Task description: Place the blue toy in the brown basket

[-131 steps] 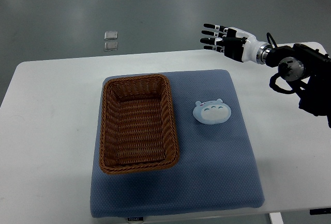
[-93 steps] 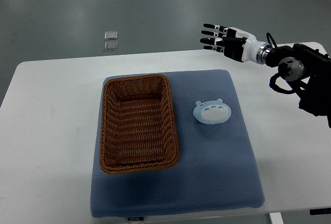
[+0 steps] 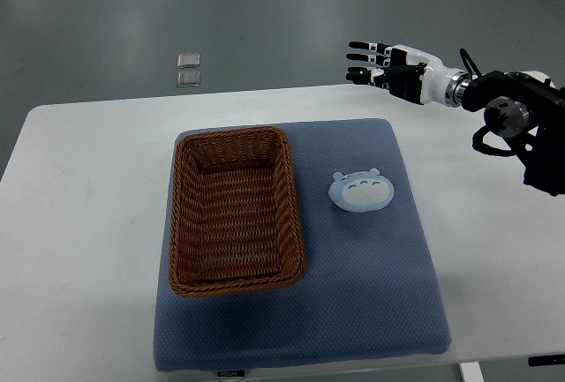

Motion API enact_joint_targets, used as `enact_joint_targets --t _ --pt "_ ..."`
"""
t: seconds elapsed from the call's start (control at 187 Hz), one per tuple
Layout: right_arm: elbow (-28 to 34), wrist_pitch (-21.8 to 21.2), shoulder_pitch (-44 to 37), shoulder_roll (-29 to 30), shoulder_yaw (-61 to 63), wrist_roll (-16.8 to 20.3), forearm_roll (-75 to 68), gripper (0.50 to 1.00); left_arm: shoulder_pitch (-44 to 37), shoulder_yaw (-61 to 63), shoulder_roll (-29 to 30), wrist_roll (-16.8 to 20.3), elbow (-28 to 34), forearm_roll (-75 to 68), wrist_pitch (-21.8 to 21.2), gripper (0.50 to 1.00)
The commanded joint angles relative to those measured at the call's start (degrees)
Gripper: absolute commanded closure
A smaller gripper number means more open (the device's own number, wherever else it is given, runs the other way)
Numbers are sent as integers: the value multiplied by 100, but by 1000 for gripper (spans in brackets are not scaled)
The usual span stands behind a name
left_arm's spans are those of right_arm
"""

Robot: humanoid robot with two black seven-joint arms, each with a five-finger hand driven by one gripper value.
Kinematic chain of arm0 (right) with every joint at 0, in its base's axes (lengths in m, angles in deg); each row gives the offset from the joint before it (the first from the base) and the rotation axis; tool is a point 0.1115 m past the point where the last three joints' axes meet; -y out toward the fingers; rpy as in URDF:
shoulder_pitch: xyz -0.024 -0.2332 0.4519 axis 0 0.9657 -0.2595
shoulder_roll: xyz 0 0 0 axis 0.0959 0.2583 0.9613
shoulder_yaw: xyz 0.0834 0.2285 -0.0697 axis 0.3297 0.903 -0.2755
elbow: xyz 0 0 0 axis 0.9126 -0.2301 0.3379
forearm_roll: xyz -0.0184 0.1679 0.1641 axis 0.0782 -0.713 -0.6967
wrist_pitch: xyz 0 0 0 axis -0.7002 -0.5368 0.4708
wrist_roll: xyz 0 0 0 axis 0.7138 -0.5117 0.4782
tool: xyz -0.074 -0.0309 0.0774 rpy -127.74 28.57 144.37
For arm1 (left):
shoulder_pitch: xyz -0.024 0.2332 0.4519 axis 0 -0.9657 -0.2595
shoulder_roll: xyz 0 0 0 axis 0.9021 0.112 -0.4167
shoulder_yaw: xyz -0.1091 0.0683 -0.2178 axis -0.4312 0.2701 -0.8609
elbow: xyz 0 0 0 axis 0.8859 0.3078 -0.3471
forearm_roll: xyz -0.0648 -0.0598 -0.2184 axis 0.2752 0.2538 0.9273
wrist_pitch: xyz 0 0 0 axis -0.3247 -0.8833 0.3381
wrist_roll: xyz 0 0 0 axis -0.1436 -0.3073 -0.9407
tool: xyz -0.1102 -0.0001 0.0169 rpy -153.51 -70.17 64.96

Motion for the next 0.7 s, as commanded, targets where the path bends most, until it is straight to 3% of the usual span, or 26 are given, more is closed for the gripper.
enact_joint_targets --t 0.0,0.123,0.284,0.439,0.61,0.696 --pt "3 -14 -29 -11 -6 -211 608 572 1 0 0 0 -13 1 2 500" --pt "56 -14 -73 -117 -6 -352 1461 572 1 0 0 0 -5 1 -7 500" --pt "82 -58 -196 -249 -6 -932 2929 572 -8 0 0 0 4 1 2 500" --pt "240 -436 -284 -468 -6 -1301 3826 572 1 0 0 0 -5 1 2 500" --pt "1207 -438 -249 -1066 -6 -1521 4863 572 1 0 0 0 -5 1 2 500" --pt "2164 -357 -188 -1628 12 -1512 5223 572 1 0 0 0 -5 1 2 500"
